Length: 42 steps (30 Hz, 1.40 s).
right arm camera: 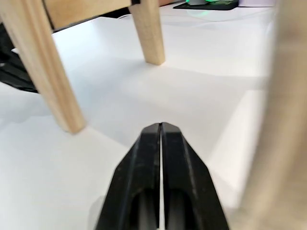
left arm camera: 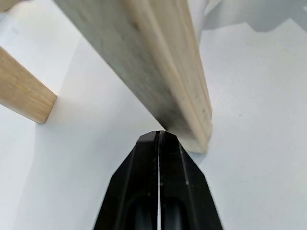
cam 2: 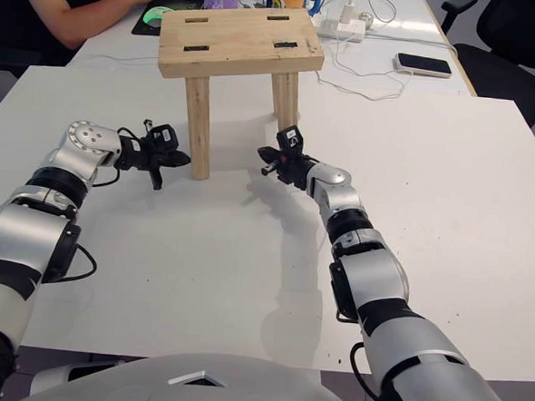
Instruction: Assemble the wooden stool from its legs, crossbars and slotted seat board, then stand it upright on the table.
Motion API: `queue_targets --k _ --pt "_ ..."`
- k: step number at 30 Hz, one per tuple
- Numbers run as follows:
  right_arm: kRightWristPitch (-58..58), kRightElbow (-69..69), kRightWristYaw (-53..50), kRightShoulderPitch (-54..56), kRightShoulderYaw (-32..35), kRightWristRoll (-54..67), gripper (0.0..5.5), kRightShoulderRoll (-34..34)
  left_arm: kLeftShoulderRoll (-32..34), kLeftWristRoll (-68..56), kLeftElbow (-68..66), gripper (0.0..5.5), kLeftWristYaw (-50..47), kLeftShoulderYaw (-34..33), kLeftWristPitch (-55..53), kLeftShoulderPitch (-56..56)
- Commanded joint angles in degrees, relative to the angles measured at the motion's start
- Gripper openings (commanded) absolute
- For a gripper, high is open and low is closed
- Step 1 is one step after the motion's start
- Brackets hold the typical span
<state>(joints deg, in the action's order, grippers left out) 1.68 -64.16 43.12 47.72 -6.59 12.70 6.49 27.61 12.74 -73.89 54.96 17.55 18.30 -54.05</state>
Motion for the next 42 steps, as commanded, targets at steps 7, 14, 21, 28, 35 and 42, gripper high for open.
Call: queue_targets --k 7,14,21,28,35,42 --pt "-10.9 18.8 12.3 -15.0 0.3 1.4 0.02 1.1 10.7 6.0 4.3 0.00 4.7 4.2 2.2 10.8" --pt "-14.3 22.5 10.7 -16.4 1.3 1.1 0.02 1.5 2.0 -19.3 24.1 0.00 23.2 -8.4 -13.1 12.0" --pt "-14.6 21.7 10.9 -14.6 1.3 0.6 0.02 1.0 0.0 -12.1 14.2 0.00 12.3 -6.7 -7.2 7.2" --pt "-13.3 20.7 10.0 -14.5 1.6 0.0 0.02 1.0 0.0 -6.8 5.0 0.00 4.8 -6.9 -2.7 1.0" --pt "-12.4 20.0 9.4 -14.0 1.9 -0.4 0.02 0.1 -2.7 -6.6 1.8 0.00 0.0 -8.8 -1.4 -1.9" --pt "-12.1 19.8 9.7 -13.9 1.9 -0.8 0.02 -0.1 -2.2 -2.2 0.6 0.00 -2.8 -6.5 -0.6 -1.5"
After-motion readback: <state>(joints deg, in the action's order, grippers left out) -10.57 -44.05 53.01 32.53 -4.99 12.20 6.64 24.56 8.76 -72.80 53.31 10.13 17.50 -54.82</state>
